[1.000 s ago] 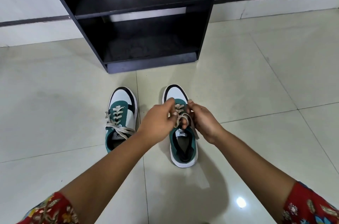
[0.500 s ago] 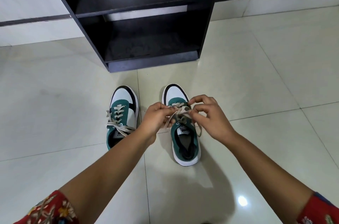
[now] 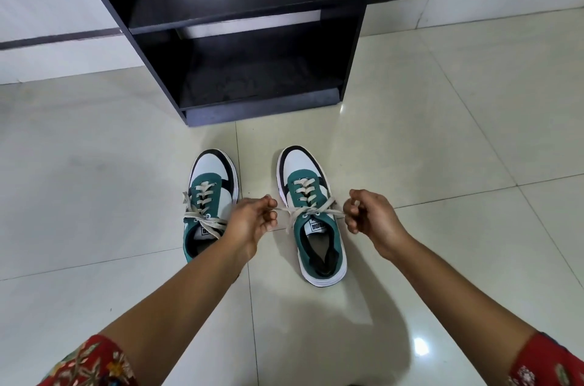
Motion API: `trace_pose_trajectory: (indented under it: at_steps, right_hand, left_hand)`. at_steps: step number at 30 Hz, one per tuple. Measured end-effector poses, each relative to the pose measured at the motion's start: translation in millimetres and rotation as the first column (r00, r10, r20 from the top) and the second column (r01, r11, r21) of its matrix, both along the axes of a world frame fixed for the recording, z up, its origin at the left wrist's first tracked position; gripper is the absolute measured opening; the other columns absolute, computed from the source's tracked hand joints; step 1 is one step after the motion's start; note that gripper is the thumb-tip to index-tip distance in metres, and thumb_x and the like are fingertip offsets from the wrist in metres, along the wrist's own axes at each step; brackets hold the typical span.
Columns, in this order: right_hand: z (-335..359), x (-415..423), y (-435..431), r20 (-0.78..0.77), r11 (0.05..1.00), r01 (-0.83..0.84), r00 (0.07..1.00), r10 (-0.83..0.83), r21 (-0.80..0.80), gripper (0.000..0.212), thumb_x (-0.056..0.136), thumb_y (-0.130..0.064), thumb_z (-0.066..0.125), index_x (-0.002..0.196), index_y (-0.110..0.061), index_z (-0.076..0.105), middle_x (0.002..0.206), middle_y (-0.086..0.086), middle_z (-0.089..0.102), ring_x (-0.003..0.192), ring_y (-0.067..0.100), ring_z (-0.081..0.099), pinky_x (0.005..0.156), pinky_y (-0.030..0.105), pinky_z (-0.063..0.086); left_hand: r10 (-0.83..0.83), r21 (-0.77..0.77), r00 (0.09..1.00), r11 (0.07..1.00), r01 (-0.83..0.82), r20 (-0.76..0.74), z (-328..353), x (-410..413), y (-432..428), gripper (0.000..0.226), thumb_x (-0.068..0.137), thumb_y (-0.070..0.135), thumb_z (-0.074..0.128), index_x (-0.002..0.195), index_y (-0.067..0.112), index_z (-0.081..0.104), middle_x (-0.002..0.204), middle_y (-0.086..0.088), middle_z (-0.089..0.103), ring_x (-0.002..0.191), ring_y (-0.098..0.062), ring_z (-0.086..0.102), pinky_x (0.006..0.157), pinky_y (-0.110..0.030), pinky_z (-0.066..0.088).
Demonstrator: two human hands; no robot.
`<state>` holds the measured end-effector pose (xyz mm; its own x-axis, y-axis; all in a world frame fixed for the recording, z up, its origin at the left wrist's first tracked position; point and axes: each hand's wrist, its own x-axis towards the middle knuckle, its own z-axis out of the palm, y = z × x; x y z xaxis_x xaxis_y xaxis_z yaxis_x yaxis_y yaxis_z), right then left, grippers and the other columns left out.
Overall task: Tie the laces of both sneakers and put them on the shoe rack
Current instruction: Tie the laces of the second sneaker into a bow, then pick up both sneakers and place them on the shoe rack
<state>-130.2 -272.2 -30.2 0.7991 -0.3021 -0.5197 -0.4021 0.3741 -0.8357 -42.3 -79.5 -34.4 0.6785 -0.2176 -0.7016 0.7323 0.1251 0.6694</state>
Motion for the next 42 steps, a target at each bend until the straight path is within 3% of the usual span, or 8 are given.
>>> trace_pose_trajectory:
  at_steps: [5,8,19,24,27,32,37,42]
  right_hand:
    - [0,1,0,-0.050,0.847,-0.215,0.975,0.218,-0.486,0.041,0.094,-0.012,0.044,0.054,-0.015,0.040,0.051,-0.003,0.045,0.040,0.004,0.037,0.045,0.014,0.031]
    - [-4,-2,-2,-0.145,0.738,-0.285,0.957,0.250,-0.611,0.043,0.094,-0.017,0.045,0.052,-0.021,0.044,0.048,-0.008,0.047,0.041,-0.001,0.045,0.058,0.028,0.037]
    - [-5,-10,-10,-0.183,0.827,-0.347,0.938,0.296,-0.442,0.039,0.096,-0.012,0.042,0.058,-0.013,0.044,0.058,0.002,0.045,0.036,-0.003,0.043,0.045,0.009,0.033]
    - [1,-13,-7,-0.125,0.858,-0.325,0.945,0.301,-0.398,0.030,0.097,-0.019,0.043,0.073,-0.010,0.058,0.076,0.000,0.057,0.060,0.012,0.052,0.062,0.029,0.040]
    - [4,-27,-4,-0.225,0.691,-0.347,0.938,0.265,-0.635,0.020,0.094,-0.036,0.047,0.098,-0.020,0.060,0.114,-0.004,0.045,0.094,0.011,0.058,0.090,0.032,0.045]
    - [32,-48,16,-0.418,0.359,-0.544,0.829,0.372,-0.758,0.029,0.082,-0.054,0.053,0.101,-0.033,0.048,0.114,-0.002,0.057,0.087,0.023,0.064,0.078,0.038,0.050]
    - [24,-54,43,-0.602,0.113,-0.714,0.655,0.457,-0.691,0.067,0.072,-0.054,0.061,0.132,-0.045,0.032,0.125,0.000,0.054,0.103,0.029,0.061,0.082,0.034,0.049]
    - [12,-49,46,-0.650,-0.031,-0.697,0.651,0.392,-0.717,0.048,0.076,-0.043,0.059,0.123,-0.039,0.051,0.110,0.002,0.062,0.095,0.026,0.062,0.068,0.029,0.044]
  left_hand:
    - [-0.060,0.159,0.991,0.987,0.040,0.122,2,2,0,0.020,0.091,0.000,0.047,0.076,0.012,0.040,0.073,-0.005,0.057,0.036,-0.007,0.045,0.039,-0.019,0.042]
    - [-0.070,0.229,0.987,0.973,0.036,0.143,0,3,2,0.024,0.090,-0.001,0.047,0.073,0.012,0.037,0.073,-0.006,0.058,0.037,-0.009,0.037,0.040,-0.020,0.040]
    - [-0.086,0.272,0.990,0.961,0.053,0.112,8,0,1,0.023,0.086,-0.002,0.052,0.072,0.011,0.040,0.081,-0.005,0.062,0.052,-0.013,0.035,0.052,-0.026,0.042]
    - [-0.175,0.176,0.980,0.972,0.157,0.092,16,-9,12,0.011,0.088,0.009,0.059,0.095,0.004,0.052,0.092,-0.007,0.061,0.059,-0.015,0.048,0.068,-0.028,0.051]
    - [-0.280,0.411,0.895,0.903,0.123,0.348,20,-21,24,0.027,0.088,0.019,0.061,0.112,0.012,0.051,0.111,-0.001,0.055,0.068,-0.017,0.055,0.067,-0.029,0.048]
    - [-0.700,0.831,0.473,0.538,-0.143,0.535,22,-41,60,0.038,0.079,0.024,0.069,0.113,0.021,0.054,0.127,0.000,0.052,0.106,-0.020,0.049,0.087,-0.035,0.040]
    - [-0.638,0.892,0.668,0.444,-0.089,0.384,9,-61,90,0.055,0.055,0.042,0.077,0.104,0.024,0.060,0.146,-0.008,0.033,0.132,-0.030,0.035,0.098,-0.046,0.043]
    - [-0.537,0.795,0.786,0.599,0.101,0.305,1,-69,108,0.078,0.058,0.016,0.084,0.123,0.027,0.044,0.154,-0.009,0.013,0.135,-0.028,0.033,0.093,-0.034,0.043]
